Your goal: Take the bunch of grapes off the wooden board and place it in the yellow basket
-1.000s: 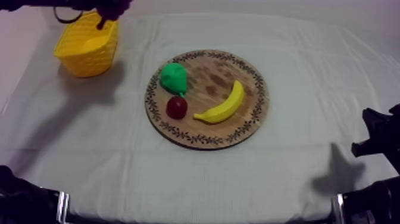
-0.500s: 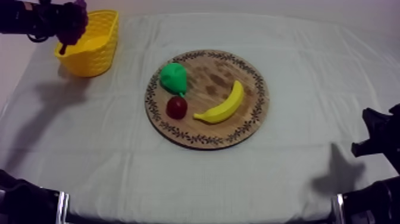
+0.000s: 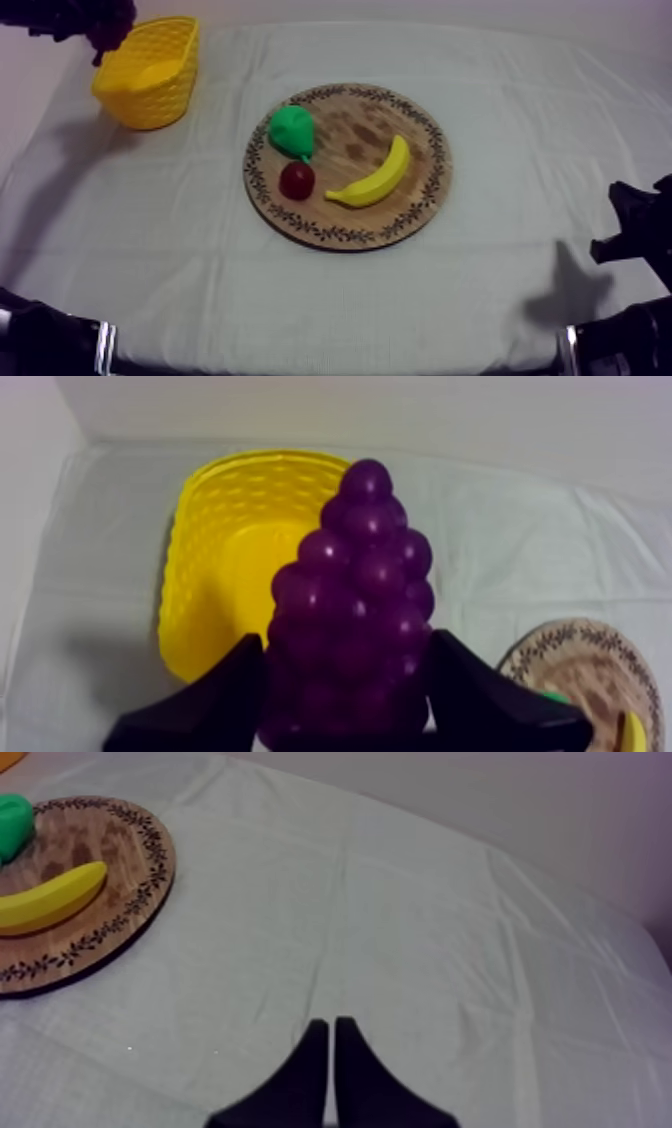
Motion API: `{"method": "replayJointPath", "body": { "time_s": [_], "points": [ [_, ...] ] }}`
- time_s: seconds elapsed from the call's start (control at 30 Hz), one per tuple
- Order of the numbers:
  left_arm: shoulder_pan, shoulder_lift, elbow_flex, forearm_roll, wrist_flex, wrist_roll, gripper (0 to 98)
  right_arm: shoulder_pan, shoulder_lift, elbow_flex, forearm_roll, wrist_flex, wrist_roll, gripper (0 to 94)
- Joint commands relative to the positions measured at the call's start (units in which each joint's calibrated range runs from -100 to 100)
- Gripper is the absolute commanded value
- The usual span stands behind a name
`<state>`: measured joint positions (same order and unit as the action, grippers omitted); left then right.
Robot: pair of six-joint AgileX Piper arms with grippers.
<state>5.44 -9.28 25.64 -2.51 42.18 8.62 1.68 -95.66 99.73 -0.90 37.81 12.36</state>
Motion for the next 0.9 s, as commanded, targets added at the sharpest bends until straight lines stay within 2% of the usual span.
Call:
{"method": "replayJointPath", "body": {
  "time_s": [0.0, 0.57, 0.87],
  "points": [
    [-0.29, 2.88, -3.32, 0.08, 0.16, -0.06, 45.2, 0.0, -0.01, 0.04, 0.0, 0.01, 0.02, 0.2],
    [-2.31, 23.9, -17.3, 0.08, -0.92, -1.33, 45.5, 0.0, -0.01, 0.04, 0.0, 0.01, 0.02, 0.2],
    [-3.0, 30.4, -20.48, 0.18, -1.83, -1.3, 45.4, 0.0, -0.01, 0.04, 0.0, 0.01, 0.02, 0.2]
  ]
}}
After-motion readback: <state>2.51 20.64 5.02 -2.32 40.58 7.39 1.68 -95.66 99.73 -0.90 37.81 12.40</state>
